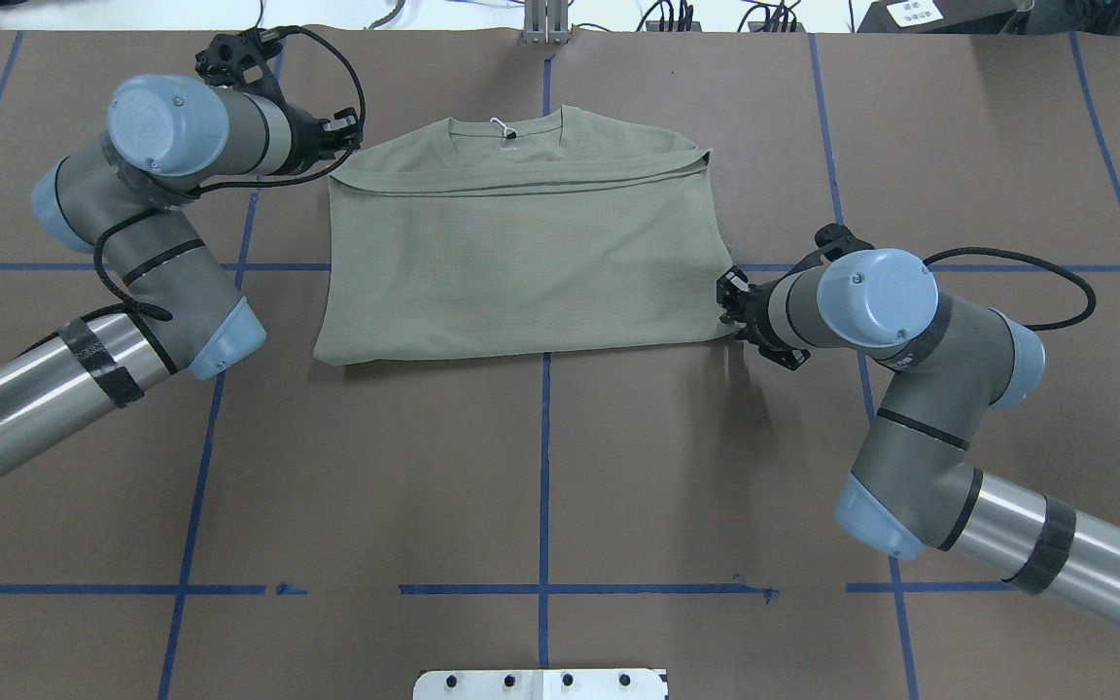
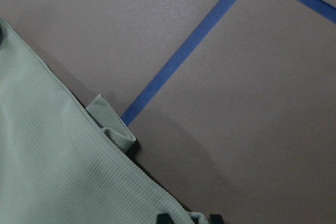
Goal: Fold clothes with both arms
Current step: 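Release the hem at the collar and draw the right gripper back toward the shirt edge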
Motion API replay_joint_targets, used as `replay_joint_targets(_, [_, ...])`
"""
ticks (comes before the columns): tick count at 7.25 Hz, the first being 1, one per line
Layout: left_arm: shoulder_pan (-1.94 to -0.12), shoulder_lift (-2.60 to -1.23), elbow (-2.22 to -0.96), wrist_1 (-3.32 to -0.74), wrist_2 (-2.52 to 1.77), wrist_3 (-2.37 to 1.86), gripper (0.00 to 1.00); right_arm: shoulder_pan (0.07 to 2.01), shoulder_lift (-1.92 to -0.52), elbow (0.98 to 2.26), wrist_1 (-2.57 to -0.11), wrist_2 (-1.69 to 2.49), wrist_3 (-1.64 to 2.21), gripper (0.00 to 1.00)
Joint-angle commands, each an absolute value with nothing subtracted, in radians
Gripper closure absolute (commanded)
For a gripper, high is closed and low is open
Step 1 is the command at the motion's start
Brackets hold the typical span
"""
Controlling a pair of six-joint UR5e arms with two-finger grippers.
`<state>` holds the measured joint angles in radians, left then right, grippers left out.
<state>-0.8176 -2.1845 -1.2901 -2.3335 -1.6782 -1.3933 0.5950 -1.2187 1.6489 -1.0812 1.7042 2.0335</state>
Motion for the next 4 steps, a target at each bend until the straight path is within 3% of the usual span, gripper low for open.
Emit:
replay_joint_targets(1, [-0.818,-2.183,-1.290,-2.335,-1.680,-1.393,0.58,0.595,-1.227,1.664,-1.080,1.704,2.034,1.00])
replay_joint_targets(2, [-0.818,-2.184,-1.290,-2.336,-1.681,-1.393,0.58,0.595,-1.255,1.716,-1.083,1.704,2.043,1.00])
replay_joint_targets(4, [-0.816,-2.177,-1.336,-2.338,-1.724,-1.393,0.57,0.516,-1.427,2.016,-1.191,1.717,2.062,1.00])
